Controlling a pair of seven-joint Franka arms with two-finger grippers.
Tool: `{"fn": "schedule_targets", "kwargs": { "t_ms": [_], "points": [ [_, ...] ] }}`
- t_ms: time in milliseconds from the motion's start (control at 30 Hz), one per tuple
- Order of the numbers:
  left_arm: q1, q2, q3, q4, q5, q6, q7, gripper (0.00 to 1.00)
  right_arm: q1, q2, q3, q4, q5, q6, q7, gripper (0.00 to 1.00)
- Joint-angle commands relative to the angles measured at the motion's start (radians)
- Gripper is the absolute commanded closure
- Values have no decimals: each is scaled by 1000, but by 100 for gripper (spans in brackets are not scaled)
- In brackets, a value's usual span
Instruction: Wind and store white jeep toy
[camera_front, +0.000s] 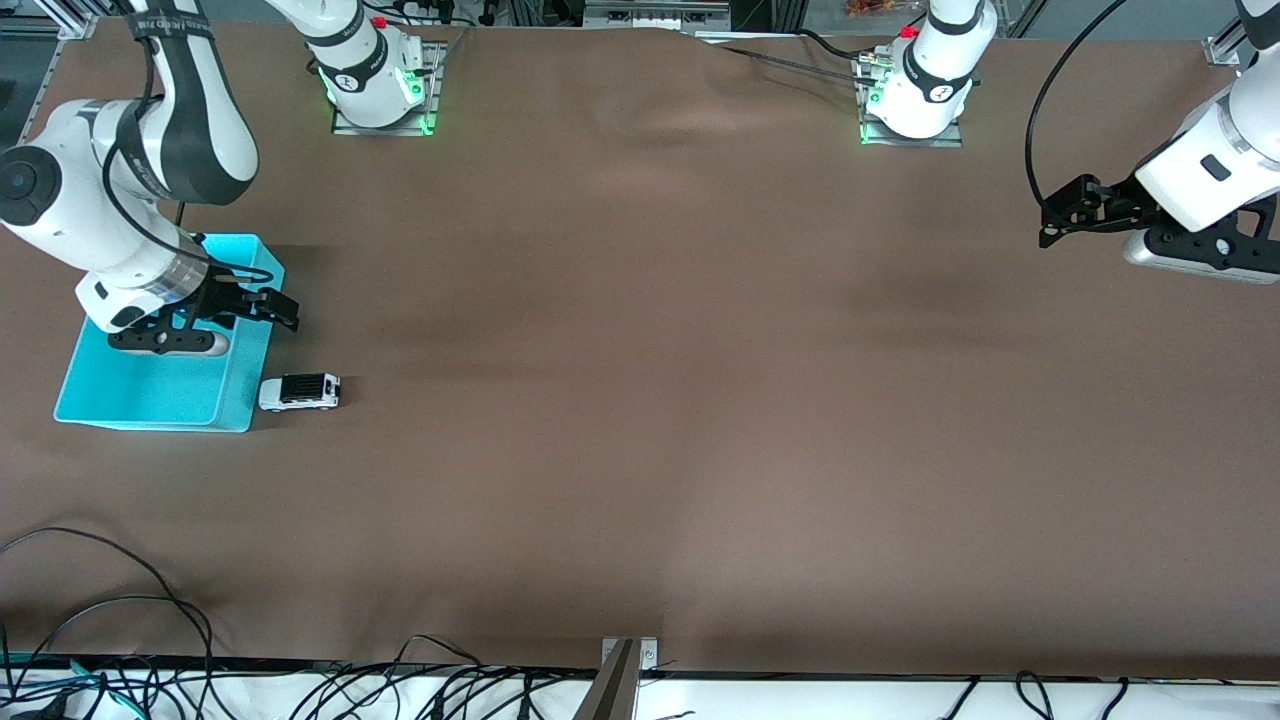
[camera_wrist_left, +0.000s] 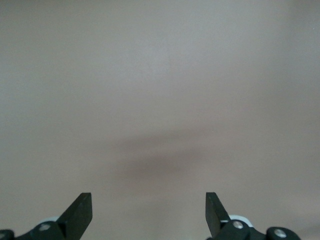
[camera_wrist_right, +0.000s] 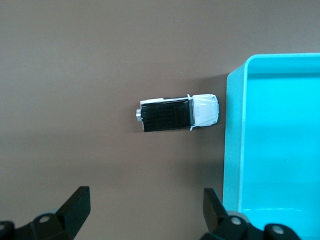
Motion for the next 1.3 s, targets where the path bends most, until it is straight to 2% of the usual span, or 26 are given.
{"fn": "schedule_targets", "kwargs": {
  "t_ms": [0, 200, 367, 1267],
  "points": [
    [-14, -13, 17, 0, -4, -4, -11, 0, -19, 25, 3, -32, -4, 64, -1, 0],
    [-30, -10, 43, 3, -2, -2, -11, 0, -19, 58, 3, -31, -2, 87, 14, 0],
    [-84, 2, 114, 6, -4, 1, -7, 0, -17, 95, 3, -31, -4, 96, 126, 0],
    [-67, -4, 106, 8, -2, -1, -13, 0, -8, 204, 3, -32, -1, 343, 874, 0]
  ]
}}
